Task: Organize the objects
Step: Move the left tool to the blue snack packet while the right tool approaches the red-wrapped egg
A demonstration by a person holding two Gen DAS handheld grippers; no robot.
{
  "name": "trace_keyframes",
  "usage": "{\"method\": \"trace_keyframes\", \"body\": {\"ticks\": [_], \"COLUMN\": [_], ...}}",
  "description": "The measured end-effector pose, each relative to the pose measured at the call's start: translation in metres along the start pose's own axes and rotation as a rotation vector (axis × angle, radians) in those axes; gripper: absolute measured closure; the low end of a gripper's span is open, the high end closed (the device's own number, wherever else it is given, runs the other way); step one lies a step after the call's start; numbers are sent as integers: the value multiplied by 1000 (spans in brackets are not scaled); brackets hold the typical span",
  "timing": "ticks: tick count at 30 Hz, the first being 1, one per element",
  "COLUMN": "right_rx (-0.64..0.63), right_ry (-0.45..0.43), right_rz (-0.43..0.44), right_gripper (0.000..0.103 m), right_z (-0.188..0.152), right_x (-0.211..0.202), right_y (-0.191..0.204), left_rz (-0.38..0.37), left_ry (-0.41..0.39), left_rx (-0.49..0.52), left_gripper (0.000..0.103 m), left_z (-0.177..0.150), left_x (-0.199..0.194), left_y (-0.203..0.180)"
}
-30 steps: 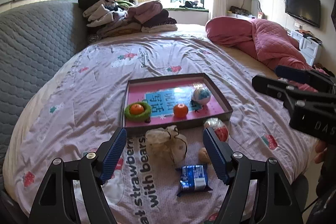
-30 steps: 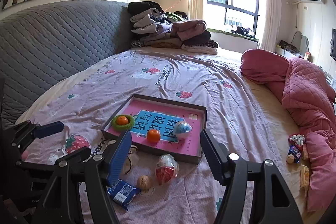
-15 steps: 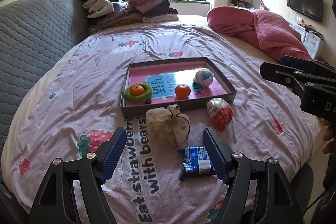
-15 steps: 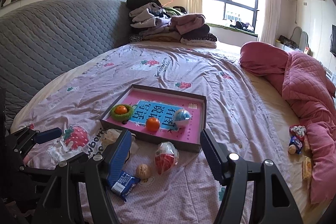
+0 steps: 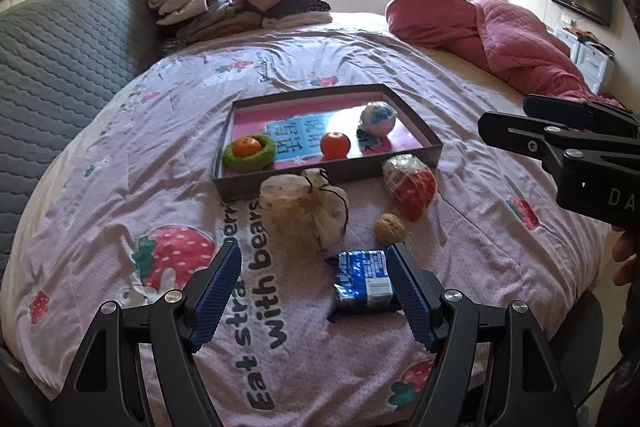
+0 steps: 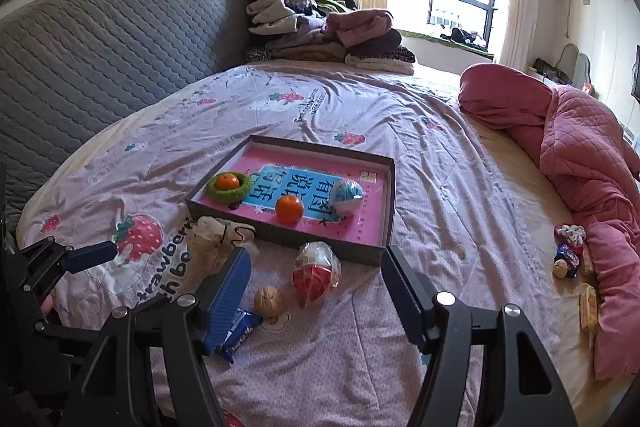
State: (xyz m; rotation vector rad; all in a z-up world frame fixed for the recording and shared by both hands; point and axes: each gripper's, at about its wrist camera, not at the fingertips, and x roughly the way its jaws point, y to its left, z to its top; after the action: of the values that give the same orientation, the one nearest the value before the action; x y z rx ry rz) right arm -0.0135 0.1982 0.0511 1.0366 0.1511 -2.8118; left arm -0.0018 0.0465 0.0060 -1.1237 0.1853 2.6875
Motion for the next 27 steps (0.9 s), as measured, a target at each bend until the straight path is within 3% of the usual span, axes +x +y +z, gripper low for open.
{"method": "trace_keyframes", "body": {"ticks": [27], "right_rx": [1], "right_ry": [71], "right_rz": [6], "right_gripper": [36], "right_z": [-26], "right_x": [27], "right_y": [-1], "left_rz": [-41], "left_ry": [77], "left_rx": [22], "left_gripper": [27], "left_z": [-29], "left_x": [27], "left_y": [-20]}}
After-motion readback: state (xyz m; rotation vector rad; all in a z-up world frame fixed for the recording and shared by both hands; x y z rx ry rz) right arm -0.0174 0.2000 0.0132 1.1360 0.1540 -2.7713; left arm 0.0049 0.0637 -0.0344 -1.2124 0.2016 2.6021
